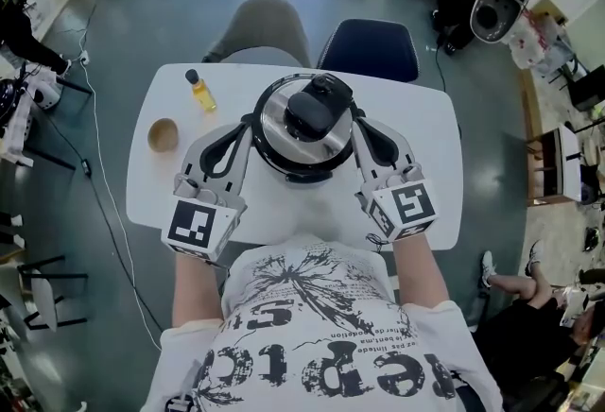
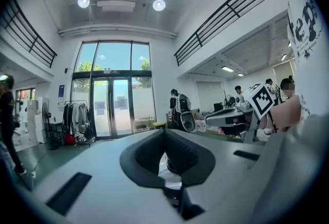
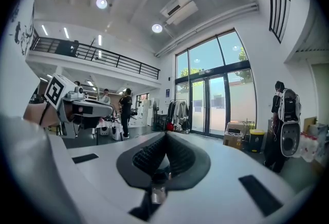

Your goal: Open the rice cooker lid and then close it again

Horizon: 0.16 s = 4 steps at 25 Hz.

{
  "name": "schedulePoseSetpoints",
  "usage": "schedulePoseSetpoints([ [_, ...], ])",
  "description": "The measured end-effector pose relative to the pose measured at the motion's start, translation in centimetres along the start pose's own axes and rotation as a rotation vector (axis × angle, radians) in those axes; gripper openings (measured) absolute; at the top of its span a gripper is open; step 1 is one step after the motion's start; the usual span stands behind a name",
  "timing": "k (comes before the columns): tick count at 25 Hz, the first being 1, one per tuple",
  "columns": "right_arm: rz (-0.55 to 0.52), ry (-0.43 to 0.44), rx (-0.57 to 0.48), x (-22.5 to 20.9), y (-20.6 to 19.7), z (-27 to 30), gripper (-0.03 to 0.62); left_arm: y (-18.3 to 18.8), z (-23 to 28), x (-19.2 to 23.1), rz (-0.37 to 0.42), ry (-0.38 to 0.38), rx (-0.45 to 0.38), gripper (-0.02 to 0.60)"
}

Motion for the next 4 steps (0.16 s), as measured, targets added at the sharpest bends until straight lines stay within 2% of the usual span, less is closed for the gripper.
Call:
schedulePoseSetpoints([
  [4, -0.012, -0.002, 0.013, -0.17, 0.06, 0.12, 0.012, 0.1, 0.06, 0.04, 0.01, -0.003, 0.012, 0.014],
])
Point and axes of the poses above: the fingertips, and each gripper's own axes: z forward along the fingers, x to its left, y out of its top, the point moved 7 cm from there along -z, backward along the fingers, and after that the axes turned 11 degrees about y, right-handed, at the moved point
